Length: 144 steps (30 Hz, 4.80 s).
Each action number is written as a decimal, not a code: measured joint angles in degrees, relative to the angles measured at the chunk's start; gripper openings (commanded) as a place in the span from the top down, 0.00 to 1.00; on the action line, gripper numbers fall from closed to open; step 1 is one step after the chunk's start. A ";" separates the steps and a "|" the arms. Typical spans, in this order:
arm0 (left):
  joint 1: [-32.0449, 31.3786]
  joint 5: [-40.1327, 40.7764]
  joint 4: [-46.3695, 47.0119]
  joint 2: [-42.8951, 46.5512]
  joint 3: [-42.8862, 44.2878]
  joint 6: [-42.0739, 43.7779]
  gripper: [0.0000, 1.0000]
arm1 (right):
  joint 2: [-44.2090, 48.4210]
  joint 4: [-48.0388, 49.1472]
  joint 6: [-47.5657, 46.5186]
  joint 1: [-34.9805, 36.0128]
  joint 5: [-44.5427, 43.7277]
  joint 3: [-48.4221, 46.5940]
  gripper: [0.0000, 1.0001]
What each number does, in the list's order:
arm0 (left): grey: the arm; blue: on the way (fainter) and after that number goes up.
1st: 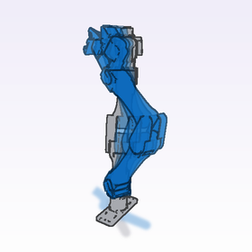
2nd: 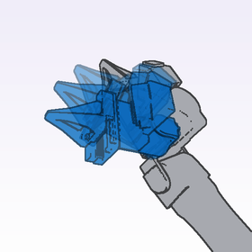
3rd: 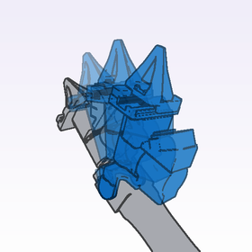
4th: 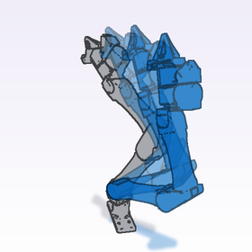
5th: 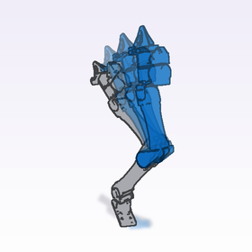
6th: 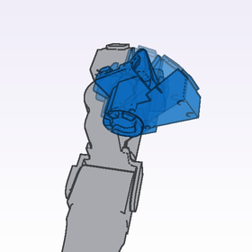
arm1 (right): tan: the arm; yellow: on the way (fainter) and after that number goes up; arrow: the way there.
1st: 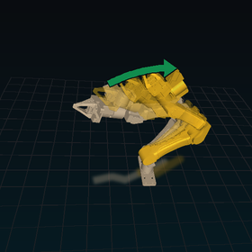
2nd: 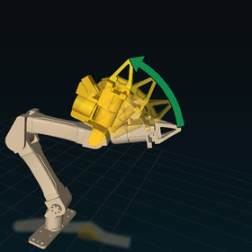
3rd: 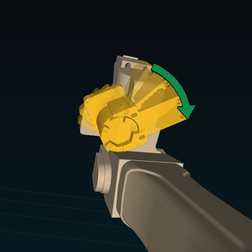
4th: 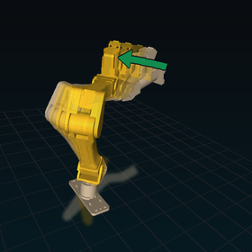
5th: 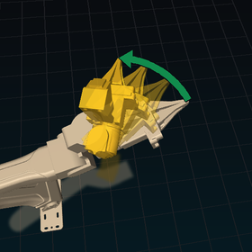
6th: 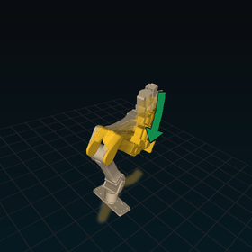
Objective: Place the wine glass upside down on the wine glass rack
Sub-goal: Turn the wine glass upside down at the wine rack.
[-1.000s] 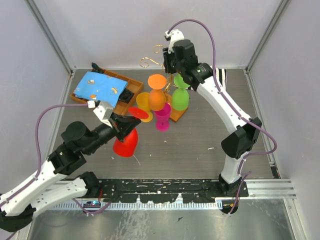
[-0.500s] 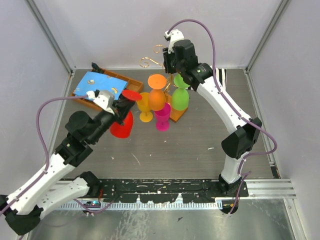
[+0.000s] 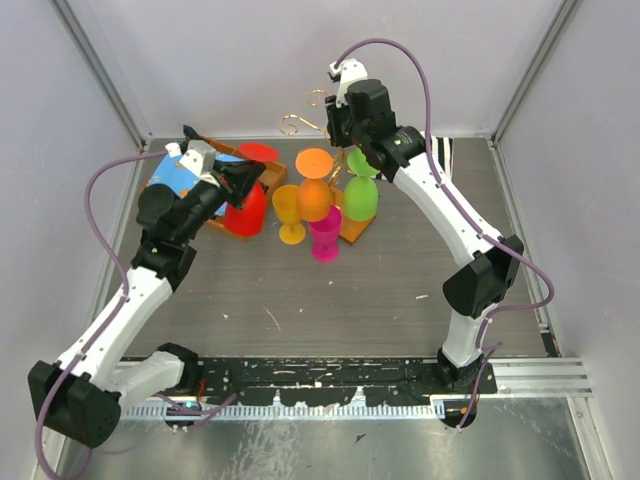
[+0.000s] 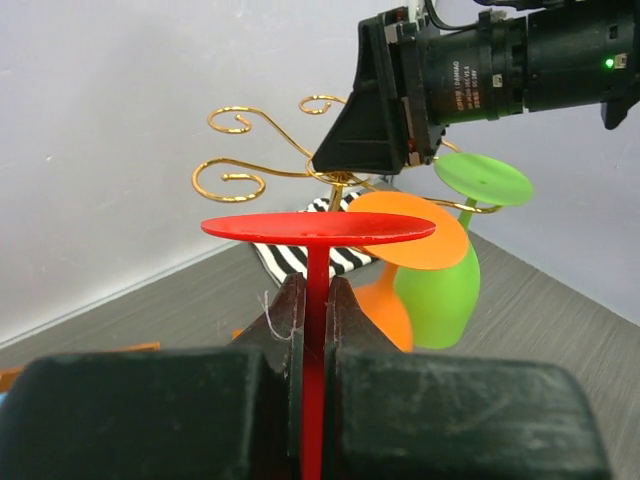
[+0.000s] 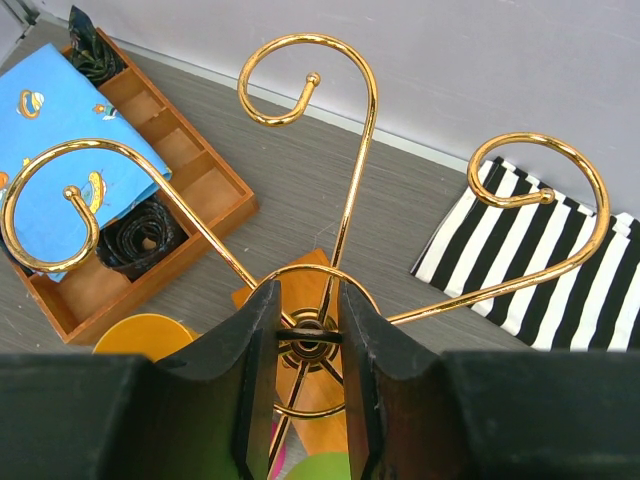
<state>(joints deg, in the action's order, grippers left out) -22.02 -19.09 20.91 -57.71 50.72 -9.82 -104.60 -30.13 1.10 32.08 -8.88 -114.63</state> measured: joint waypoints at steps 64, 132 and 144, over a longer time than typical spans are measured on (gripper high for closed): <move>5.51 -19.06 47.93 -34.69 4.94 -26.36 1.00 | -1.07 -2.12 -0.61 -0.02 0.46 -2.27 0.93; 6.64 -24.57 58.47 -49.94 15.98 -24.22 1.00 | -1.14 -2.01 -0.83 -0.07 0.44 -2.25 0.96; 6.43 -25.40 58.49 -52.85 19.17 -26.18 1.00 | -1.18 -1.84 -0.85 -0.04 0.48 -2.25 1.00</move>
<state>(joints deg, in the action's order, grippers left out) -15.59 -44.49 79.40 -110.56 69.89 -36.01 -105.78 -31.97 0.25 32.03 -8.40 -116.88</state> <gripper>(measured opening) 0.059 0.329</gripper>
